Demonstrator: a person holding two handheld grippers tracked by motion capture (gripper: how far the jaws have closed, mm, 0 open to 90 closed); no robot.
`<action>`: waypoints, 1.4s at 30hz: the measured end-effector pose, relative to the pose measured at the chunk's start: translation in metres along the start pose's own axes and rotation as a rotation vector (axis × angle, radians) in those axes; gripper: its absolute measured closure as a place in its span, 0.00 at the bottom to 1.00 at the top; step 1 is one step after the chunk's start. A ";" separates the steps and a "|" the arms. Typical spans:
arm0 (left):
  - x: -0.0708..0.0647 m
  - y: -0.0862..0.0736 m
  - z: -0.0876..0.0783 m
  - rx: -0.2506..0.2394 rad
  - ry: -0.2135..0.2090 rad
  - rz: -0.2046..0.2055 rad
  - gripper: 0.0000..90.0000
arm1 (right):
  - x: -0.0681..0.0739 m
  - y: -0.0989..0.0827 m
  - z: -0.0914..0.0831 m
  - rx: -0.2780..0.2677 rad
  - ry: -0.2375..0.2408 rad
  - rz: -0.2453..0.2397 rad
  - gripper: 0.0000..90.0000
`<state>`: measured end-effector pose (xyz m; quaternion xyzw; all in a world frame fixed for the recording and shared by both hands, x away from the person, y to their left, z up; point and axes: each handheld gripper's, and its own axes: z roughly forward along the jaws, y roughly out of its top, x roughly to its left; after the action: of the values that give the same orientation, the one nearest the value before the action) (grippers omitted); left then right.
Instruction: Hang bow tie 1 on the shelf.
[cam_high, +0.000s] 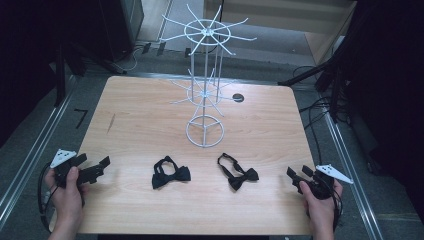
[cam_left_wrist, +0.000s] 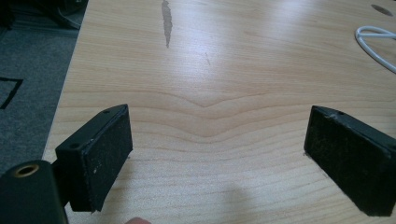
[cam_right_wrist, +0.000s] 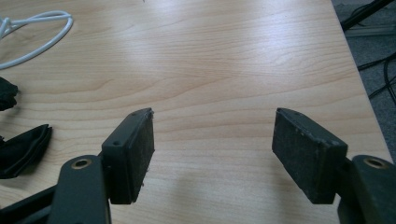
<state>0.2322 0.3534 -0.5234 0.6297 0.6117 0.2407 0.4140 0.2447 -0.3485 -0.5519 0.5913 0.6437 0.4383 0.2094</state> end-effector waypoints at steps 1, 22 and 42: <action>0.000 0.000 0.000 0.000 0.000 0.000 0.09 | 0.002 0.000 0.001 0.003 -0.003 -0.006 0.34; 0.000 0.000 0.000 -0.002 -0.004 0.002 0.09 | 0.064 0.011 0.007 -0.031 0.049 -0.141 0.44; 0.000 0.000 0.000 -0.002 -0.002 0.003 0.09 | 0.088 0.009 0.013 -0.015 0.090 -0.188 0.44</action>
<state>0.2319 0.3531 -0.5235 0.6304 0.6100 0.2413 0.4150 0.2415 -0.2617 -0.5296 0.5062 0.7019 0.4478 0.2250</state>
